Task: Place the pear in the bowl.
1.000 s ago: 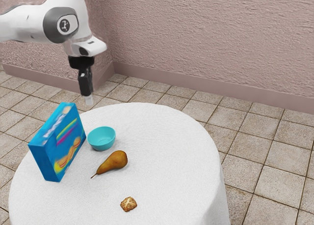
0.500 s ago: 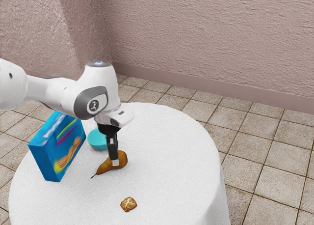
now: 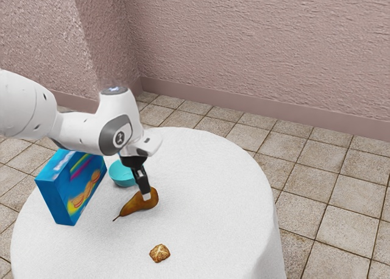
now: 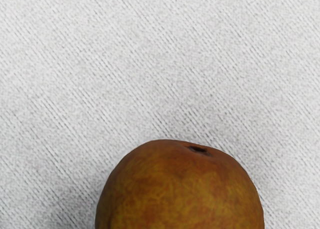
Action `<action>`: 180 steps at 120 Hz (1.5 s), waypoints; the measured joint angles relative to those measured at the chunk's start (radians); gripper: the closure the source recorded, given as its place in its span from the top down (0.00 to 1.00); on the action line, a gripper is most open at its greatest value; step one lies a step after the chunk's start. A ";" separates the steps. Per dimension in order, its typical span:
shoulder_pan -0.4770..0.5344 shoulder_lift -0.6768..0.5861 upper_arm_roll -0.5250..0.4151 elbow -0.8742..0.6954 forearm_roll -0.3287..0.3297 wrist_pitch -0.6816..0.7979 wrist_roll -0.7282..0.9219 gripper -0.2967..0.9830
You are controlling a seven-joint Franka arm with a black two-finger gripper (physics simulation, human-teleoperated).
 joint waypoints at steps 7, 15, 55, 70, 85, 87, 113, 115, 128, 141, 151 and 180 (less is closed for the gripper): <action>0.001 0.026 0.000 0.009 -0.013 0.005 -0.001 0.77; 0.001 0.052 0.000 0.026 -0.021 0.009 -0.002 0.77; 0.000 0.122 0.000 0.042 -0.130 0.016 -0.007 0.77; -0.001 0.119 0.000 0.041 -0.144 0.014 -0.008 0.64; 0.001 0.087 0.000 0.041 -0.147 -0.004 -0.003 0.56; 0.002 0.082 0.001 0.041 -0.147 -0.009 -0.003 0.56; 0.031 -0.009 0.022 0.043 -0.116 -0.113 -0.002 0.42; 0.034 -0.018 0.026 0.043 -0.110 -0.121 -0.003 0.41; 0.038 -0.047 0.044 0.109 -0.068 -0.175 -0.009 0.35; 0.037 -0.042 0.083 0.189 -0.027 -0.230 -0.014 0.33; 0.038 -0.028 0.107 0.233 -0.008 -0.261 -0.018 0.32; 0.069 0.130 0.141 0.406 -0.001 -0.304 -0.021 0.36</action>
